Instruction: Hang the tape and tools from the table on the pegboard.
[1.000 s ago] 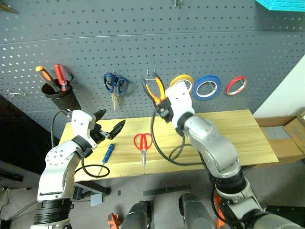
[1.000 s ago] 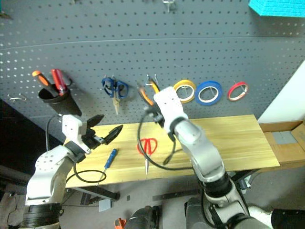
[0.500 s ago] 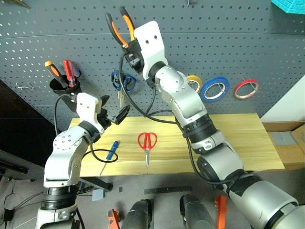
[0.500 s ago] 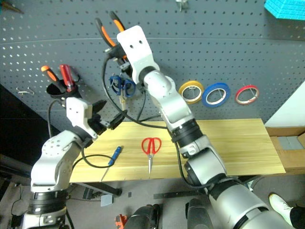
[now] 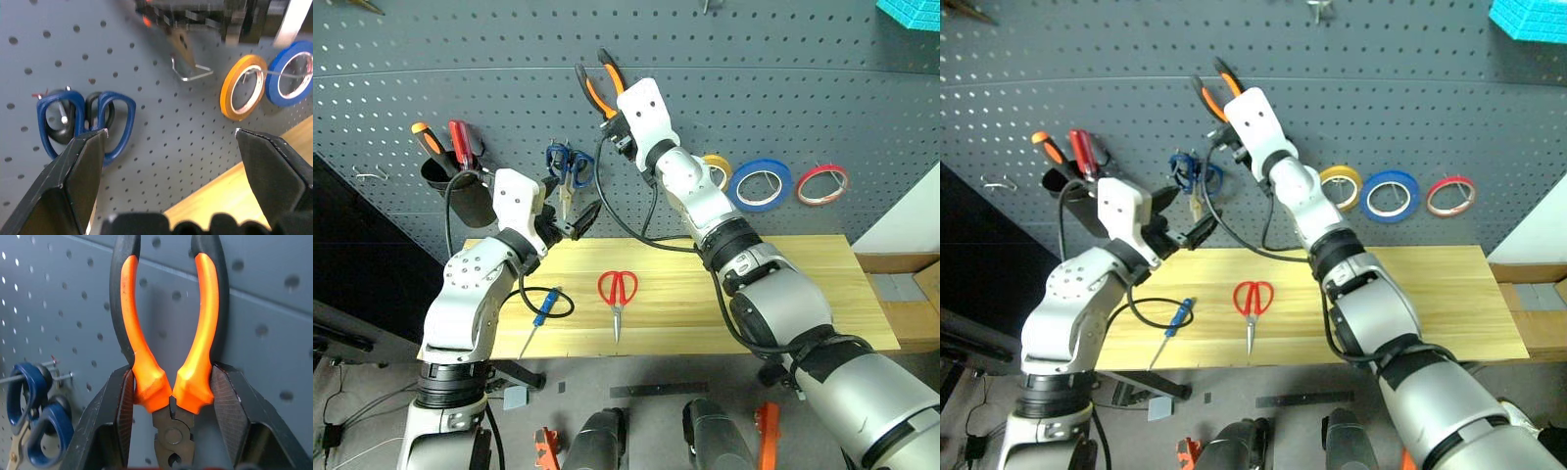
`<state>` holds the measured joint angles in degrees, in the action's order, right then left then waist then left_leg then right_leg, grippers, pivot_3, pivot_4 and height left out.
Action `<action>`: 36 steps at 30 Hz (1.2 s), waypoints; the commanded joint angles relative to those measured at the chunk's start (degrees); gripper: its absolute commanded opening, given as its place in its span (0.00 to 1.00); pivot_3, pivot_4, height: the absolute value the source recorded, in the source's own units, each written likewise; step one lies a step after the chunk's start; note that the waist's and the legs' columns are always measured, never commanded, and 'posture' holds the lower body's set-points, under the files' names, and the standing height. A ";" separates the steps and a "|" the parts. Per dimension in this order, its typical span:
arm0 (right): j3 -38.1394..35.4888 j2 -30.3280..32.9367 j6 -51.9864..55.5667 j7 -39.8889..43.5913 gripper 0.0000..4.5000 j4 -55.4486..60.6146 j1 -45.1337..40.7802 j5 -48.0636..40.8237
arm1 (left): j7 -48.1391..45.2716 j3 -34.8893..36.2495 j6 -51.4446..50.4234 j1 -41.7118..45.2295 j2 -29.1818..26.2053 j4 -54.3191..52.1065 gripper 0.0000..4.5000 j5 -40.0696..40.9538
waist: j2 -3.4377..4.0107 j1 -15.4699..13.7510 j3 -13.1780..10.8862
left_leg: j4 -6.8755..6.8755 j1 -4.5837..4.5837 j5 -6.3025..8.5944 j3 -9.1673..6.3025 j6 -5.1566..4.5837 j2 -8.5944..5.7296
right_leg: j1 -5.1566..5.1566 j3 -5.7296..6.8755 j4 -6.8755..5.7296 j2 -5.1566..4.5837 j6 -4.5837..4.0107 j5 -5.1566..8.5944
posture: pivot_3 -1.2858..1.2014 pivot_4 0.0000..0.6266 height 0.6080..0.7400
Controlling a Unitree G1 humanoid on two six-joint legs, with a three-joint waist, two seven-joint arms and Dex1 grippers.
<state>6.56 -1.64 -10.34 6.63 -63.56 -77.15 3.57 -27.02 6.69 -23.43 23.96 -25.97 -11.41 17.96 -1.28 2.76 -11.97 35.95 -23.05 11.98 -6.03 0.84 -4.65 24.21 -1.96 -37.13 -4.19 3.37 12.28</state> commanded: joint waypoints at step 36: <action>13.54 14.16 64.65 28.77 0.99 79.24 41.44 -7.78 | 15.01 -7.28 -29.36 -7.73 7.53 2.70 1.00 -5.59 | -0.04 0.29 0.02 | 0.07 0.12 -0.21 0.27 0.60 1.23 | -0.04 0.01 0.08 1.09 -0.47 -0.31 | 0.50 0.25 1.00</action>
<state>18.58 11.91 51.27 34.02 9.94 -36.73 -2.44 -13.77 -0.28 -50.43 16.17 -19.90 -7.83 12.59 -1.32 3.05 -11.94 36.05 -22.90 11.77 -5.76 1.44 -3.40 24.12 -1.95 -37.04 -3.09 2.99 12.03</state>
